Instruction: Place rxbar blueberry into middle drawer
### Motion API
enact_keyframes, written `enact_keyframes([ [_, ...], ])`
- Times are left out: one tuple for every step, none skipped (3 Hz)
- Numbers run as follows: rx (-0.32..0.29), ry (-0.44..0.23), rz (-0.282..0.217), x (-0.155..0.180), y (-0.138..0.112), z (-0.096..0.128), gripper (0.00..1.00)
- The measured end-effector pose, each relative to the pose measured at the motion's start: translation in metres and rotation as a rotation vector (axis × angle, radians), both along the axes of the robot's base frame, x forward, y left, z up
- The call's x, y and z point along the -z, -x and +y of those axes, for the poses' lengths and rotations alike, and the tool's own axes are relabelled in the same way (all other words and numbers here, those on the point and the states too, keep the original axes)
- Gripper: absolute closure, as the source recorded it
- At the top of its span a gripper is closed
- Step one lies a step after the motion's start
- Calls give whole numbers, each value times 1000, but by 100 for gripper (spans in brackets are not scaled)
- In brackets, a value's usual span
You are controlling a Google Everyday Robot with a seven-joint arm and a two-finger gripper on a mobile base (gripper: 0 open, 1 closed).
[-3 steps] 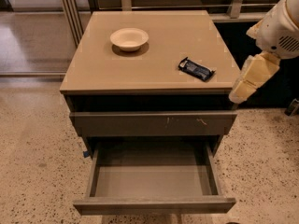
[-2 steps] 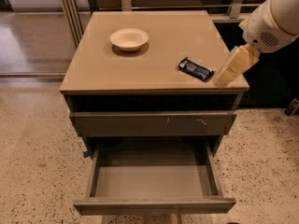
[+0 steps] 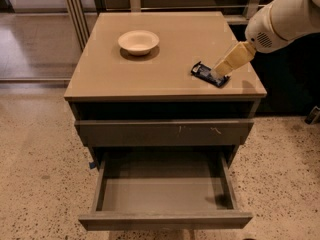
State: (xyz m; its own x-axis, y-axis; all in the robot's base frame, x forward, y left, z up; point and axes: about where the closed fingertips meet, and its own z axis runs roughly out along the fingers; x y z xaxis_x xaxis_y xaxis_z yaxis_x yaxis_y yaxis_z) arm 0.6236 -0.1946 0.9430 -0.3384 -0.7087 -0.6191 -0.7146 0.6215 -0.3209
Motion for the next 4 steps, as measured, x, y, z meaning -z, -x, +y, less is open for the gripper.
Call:
enact_keyframes([
  [19, -27, 26, 11, 1, -6, 0],
  [58, -111, 55, 36, -6, -8, 7],
  [90, -214, 67, 68, -23, -1, 19],
  [92, -280, 49, 90, -41, 10, 16],
])
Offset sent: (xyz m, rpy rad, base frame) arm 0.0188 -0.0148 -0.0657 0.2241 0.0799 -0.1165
